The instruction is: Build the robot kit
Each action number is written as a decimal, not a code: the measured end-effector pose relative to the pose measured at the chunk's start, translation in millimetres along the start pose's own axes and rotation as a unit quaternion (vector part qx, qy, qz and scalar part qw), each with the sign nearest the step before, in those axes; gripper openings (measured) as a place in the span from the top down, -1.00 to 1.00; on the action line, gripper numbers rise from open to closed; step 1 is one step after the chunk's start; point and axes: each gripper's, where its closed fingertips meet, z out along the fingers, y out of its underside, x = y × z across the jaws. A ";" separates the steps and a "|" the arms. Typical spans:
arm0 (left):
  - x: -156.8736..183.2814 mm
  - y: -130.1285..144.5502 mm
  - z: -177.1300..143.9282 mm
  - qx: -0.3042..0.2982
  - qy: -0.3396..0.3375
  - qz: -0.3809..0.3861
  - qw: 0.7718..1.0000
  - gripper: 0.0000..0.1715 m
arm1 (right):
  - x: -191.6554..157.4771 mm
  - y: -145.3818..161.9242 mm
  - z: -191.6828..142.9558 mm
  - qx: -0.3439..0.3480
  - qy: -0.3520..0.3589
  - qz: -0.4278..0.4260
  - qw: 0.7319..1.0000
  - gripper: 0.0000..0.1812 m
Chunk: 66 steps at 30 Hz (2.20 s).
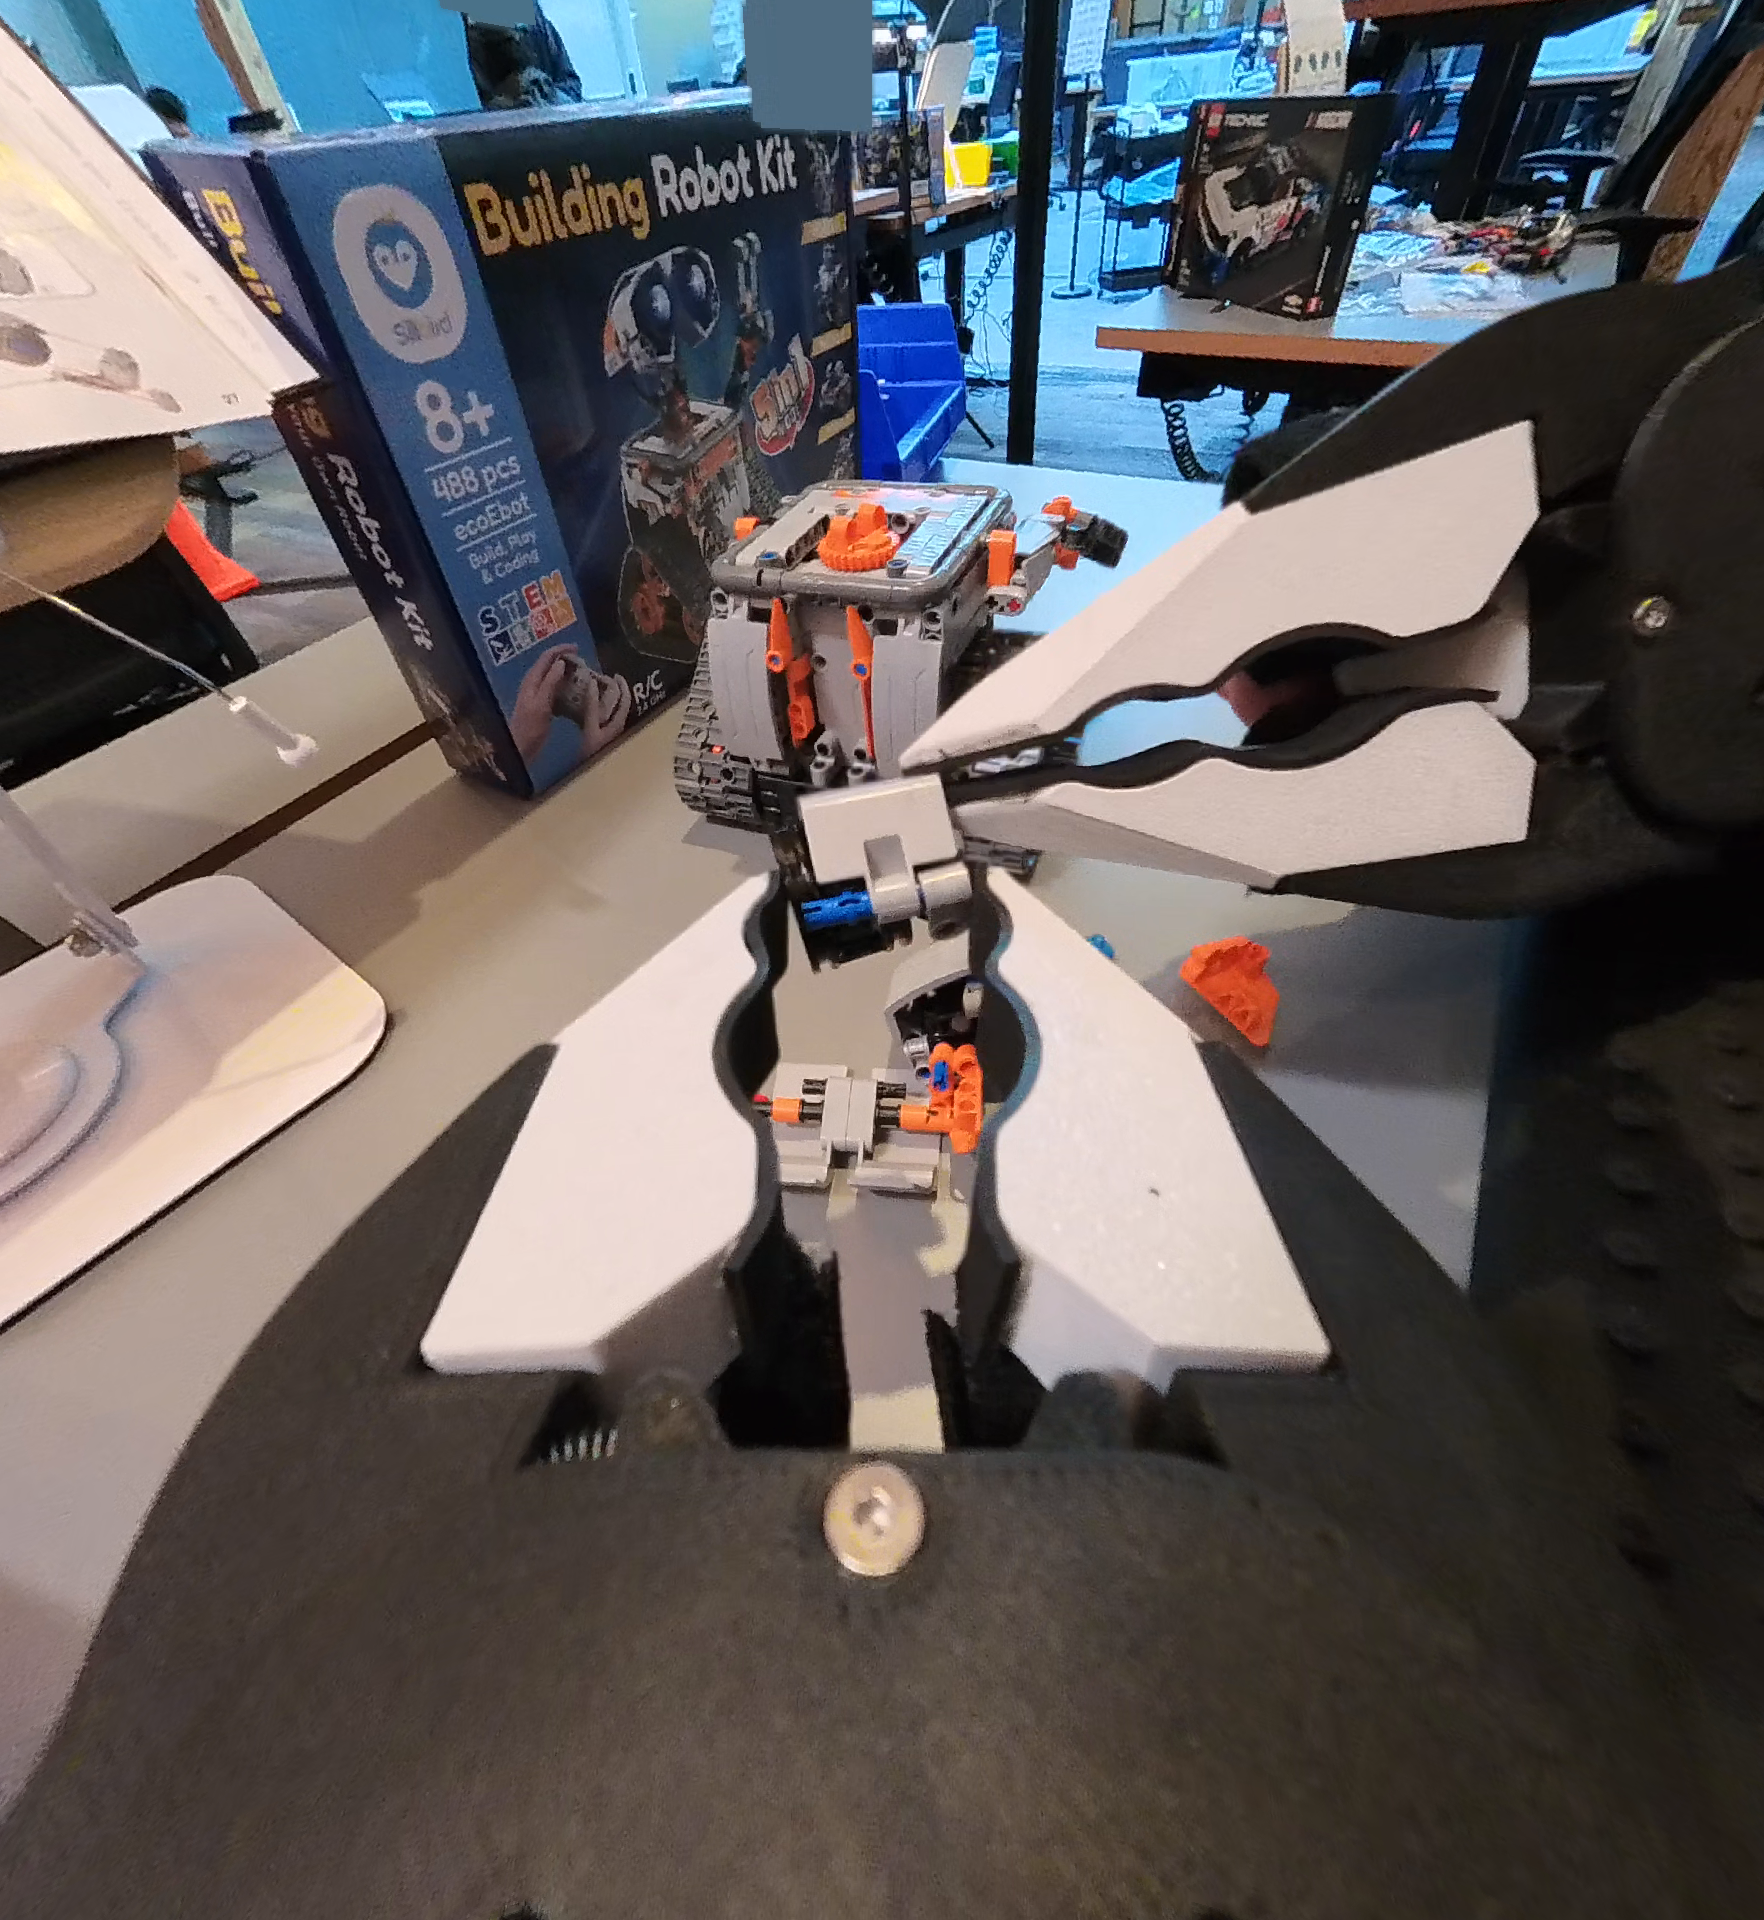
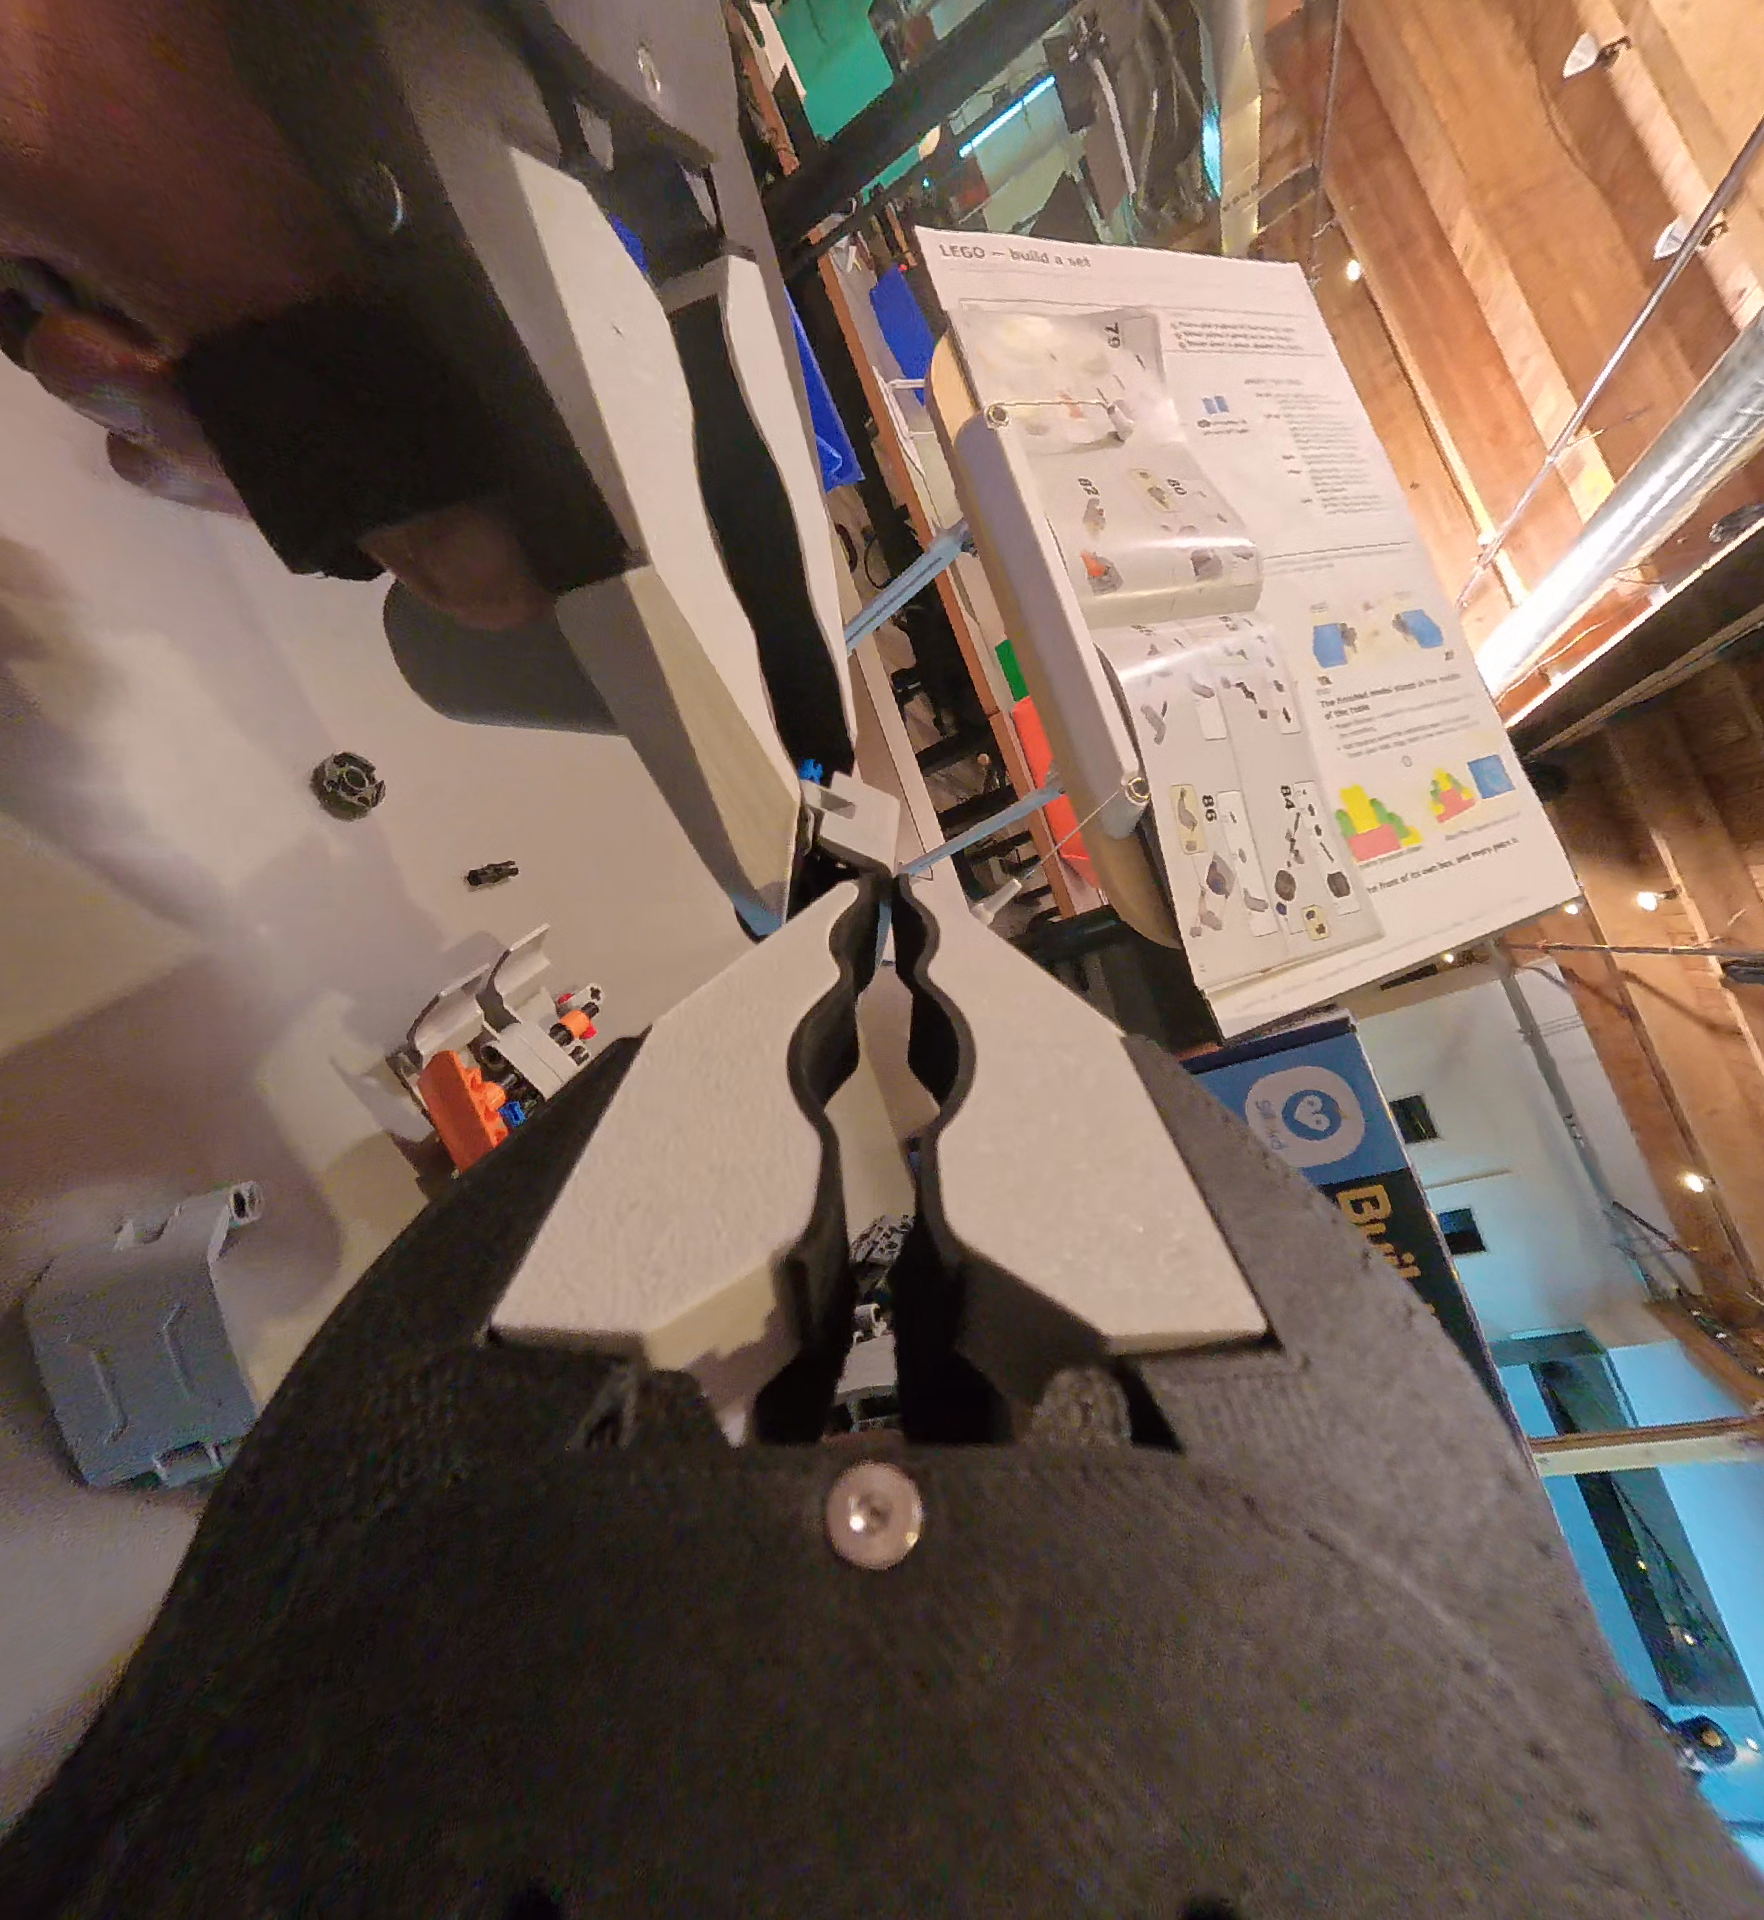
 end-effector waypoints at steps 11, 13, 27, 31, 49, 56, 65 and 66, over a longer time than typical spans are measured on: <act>-0.1 1.5 -2.3 -0.029 -0.034 0.072 0.996 0.69 | -3.0 -0.5 -1.4 -0.006 0.000 -0.007 1.000 1.00; -0.2 1.6 -3.1 -0.038 -0.042 0.094 0.994 0.69 | -3.5 -0.8 -2.1 -0.006 -0.001 -0.006 1.000 1.00; 5.5 9.1 -7.4 -0.067 -0.023 0.231 0.970 0.67 | -11.3 8.2 -11.2 0.061 -0.169 0.096 0.979 0.74; 37.1 26.8 -7.5 -0.091 0.062 0.314 0.943 0.67 | -36.1 7.1 -18.3 0.076 -0.253 0.081 0.961 0.47; 57.1 54.3 -14.4 -0.116 0.114 0.331 0.930 0.70 | -83.7 7.3 -31.0 0.061 -0.355 0.068 0.930 0.68; 67.7 43.0 -30.0 -0.056 0.122 0.322 0.937 0.67 | -90.3 2.9 -35.6 0.084 -0.378 0.070 0.919 0.58; 70.2 58.0 -29.8 -0.065 0.130 0.341 0.929 0.63 | -104.4 7.7 -33.6 0.045 -0.359 0.004 0.932 0.61; 70.0 61.5 -29.0 -0.073 0.128 0.346 0.927 0.62 | -106.8 9.3 -32.8 0.037 -0.357 -0.006 0.933 0.61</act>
